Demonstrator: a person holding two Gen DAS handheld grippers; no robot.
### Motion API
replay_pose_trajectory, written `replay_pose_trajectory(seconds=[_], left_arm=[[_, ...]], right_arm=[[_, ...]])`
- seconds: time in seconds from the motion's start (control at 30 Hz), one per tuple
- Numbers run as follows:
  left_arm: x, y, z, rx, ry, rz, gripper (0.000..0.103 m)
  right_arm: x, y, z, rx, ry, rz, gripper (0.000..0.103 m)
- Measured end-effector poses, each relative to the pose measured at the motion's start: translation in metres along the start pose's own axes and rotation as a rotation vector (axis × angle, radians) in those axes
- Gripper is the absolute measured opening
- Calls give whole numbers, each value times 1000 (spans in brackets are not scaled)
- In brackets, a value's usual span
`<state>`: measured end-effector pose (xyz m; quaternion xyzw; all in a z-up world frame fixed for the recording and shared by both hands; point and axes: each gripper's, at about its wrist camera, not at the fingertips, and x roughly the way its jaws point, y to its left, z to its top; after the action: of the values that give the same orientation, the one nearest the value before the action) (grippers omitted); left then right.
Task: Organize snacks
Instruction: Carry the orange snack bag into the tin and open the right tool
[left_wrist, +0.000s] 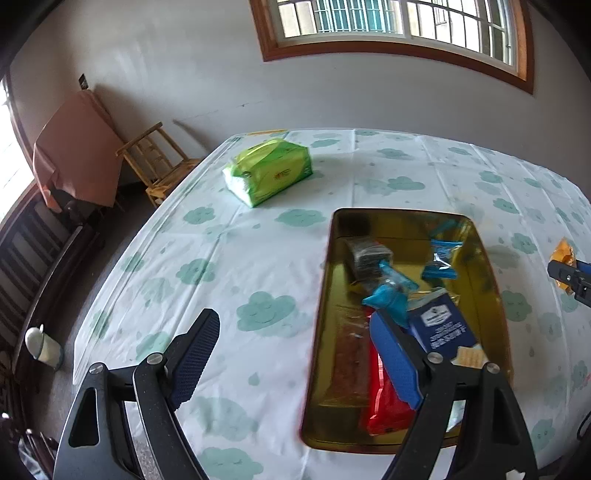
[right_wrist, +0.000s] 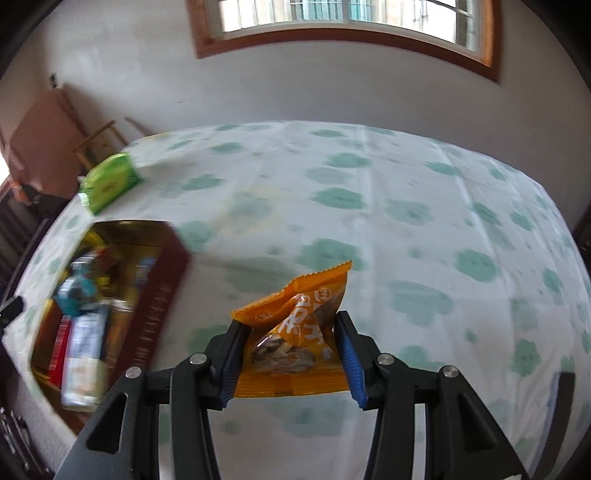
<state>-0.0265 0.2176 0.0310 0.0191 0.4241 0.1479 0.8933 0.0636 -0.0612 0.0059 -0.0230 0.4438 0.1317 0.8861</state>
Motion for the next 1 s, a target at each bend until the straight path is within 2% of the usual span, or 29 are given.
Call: replay_pose_trajectory(seconds=[0.23, 0.43, 1.0], left_arm=[[4, 22, -9, -37, 25, 26, 82], [9, 39, -19, -69, 53, 55, 82], [13, 58, -28, -100, 77, 74, 82]], right_arm=[[1, 71, 8, -120, -9, 111, 47], [14, 110, 8, -193, 11, 149, 47], [36, 143, 10, -279, 26, 113, 48]])
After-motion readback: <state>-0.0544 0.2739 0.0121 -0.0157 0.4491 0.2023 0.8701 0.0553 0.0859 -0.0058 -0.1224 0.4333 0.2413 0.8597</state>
